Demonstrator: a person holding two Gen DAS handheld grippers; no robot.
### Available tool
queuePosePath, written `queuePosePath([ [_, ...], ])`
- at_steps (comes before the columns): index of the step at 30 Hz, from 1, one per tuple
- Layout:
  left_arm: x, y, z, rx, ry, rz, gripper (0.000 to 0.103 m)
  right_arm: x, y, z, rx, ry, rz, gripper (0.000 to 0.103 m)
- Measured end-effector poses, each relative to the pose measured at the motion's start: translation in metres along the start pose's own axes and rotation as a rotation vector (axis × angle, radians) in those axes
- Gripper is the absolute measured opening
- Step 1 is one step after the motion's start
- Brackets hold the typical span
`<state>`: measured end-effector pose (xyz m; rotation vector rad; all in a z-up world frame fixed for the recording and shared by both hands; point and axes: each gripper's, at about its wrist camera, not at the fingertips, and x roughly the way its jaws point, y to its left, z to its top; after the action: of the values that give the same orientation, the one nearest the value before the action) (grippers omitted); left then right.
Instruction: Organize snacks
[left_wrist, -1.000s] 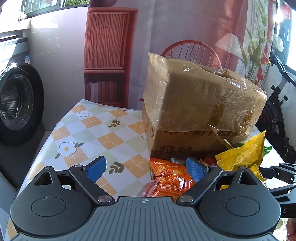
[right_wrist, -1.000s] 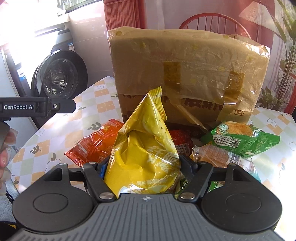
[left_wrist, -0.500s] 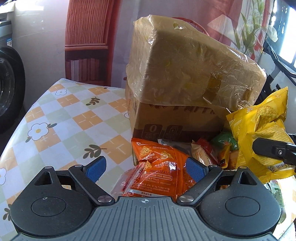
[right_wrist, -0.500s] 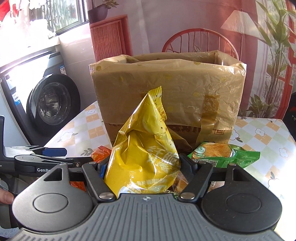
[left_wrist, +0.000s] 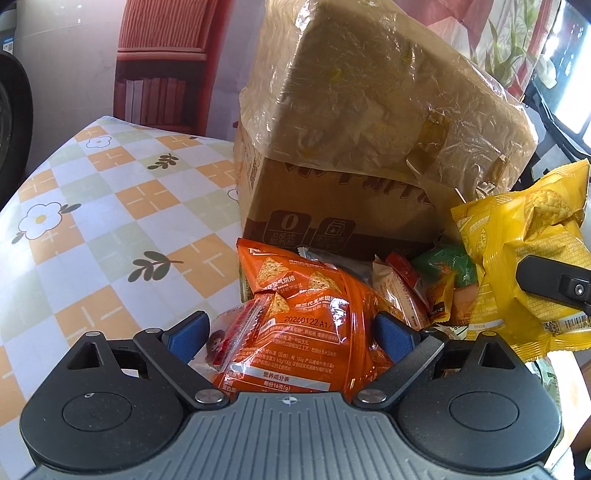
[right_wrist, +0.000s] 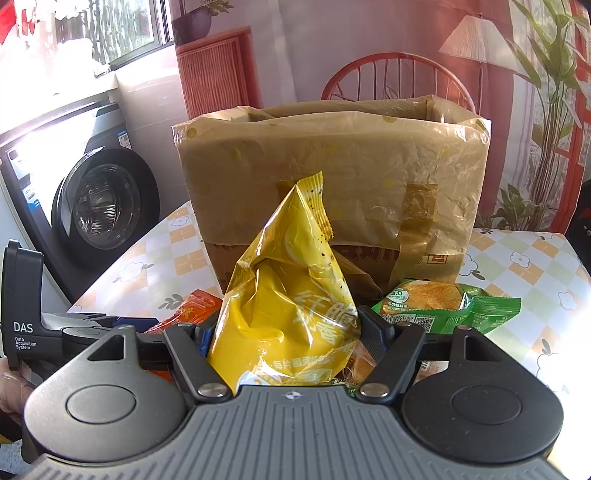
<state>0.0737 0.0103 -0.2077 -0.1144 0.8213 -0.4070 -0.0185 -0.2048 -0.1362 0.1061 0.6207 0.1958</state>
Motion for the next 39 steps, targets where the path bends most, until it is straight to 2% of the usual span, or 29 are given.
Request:
queuePosePath([
  [1,0.0,-0.002,-0.002,0.013,-0.001,0.005,0.096,0.0,0.0,0.0,0.0,0.0,0.0,0.074],
  [5,-0.008,-0.007,-0.004,0.05,-0.014,-0.034,0.074,-0.001,0.0,0.0,0.001,-0.003,0.002,0.074],
  [8,-0.018,-0.008,-0.004,0.063,-0.021,-0.023,0.068,-0.005,-0.001,0.002,0.0,-0.014,0.005,0.074],
  [11,-0.032,-0.008,-0.006,0.095,-0.048,0.008,0.068,-0.008,-0.003,0.003,0.002,-0.027,0.004,0.074],
  [15,-0.051,-0.006,-0.007,0.109,-0.099,0.002,0.067,-0.01,-0.004,0.003,0.007,-0.036,0.003,0.074],
  [20,-0.048,-0.004,-0.011,0.115,-0.08,0.033,0.067,-0.008,-0.002,0.003,0.012,-0.034,0.01,0.074],
  [25,-0.044,-0.001,-0.007,0.081,-0.04,0.058,0.075,-0.009,0.0,0.003,0.0,-0.033,0.019,0.074],
  [28,-0.052,0.008,-0.005,0.043,-0.055,0.006,0.078,-0.008,-0.001,0.003,0.004,-0.032,0.019,0.074],
  [31,-0.062,0.021,-0.006,0.019,-0.073,-0.027,0.076,-0.008,-0.002,0.002,0.005,-0.033,0.022,0.074],
  [35,-0.07,0.043,-0.009,-0.027,-0.073,0.011,0.067,-0.007,-0.002,0.002,0.011,-0.033,0.027,0.074],
  [39,-0.081,0.064,-0.013,-0.093,-0.084,0.042,0.066,-0.006,0.0,0.0,0.01,-0.028,0.037,0.074],
])
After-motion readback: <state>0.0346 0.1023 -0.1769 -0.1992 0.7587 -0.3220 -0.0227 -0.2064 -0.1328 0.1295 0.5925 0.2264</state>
